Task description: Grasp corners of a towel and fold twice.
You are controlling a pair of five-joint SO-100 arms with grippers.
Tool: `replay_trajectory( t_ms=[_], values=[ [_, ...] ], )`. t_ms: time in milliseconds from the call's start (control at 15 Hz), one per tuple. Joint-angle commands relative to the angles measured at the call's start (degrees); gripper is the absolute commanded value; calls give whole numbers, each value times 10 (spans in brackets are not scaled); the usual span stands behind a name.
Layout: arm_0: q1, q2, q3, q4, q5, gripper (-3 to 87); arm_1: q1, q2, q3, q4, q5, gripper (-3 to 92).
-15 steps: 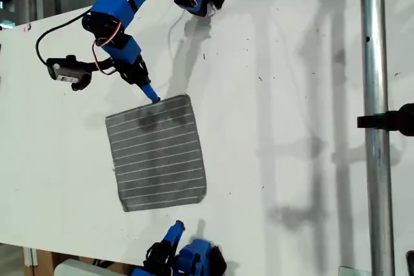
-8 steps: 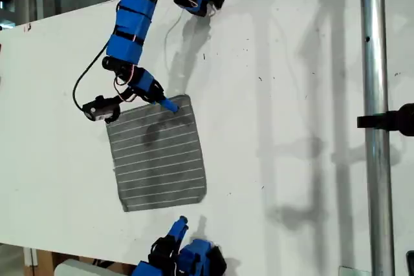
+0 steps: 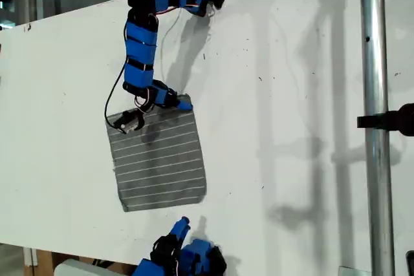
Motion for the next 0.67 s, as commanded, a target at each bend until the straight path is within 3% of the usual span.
replay_trajectory(
  t_ms=[0,133,400,600],
  values=[
    [-5,1,-5,-3,-6,77,-4,-11,-38,-5,-4,43],
    [-7,1,-4,-3,-6,74,-10,-9,-40,-9,-4,-2],
    [-26,-31,-18,-4,5,65,-19,-4,-49,-11,-2,-2],
    [-96,-210,-139,-16,89,67,-25,5,-49,-12,5,-2]
  ],
)
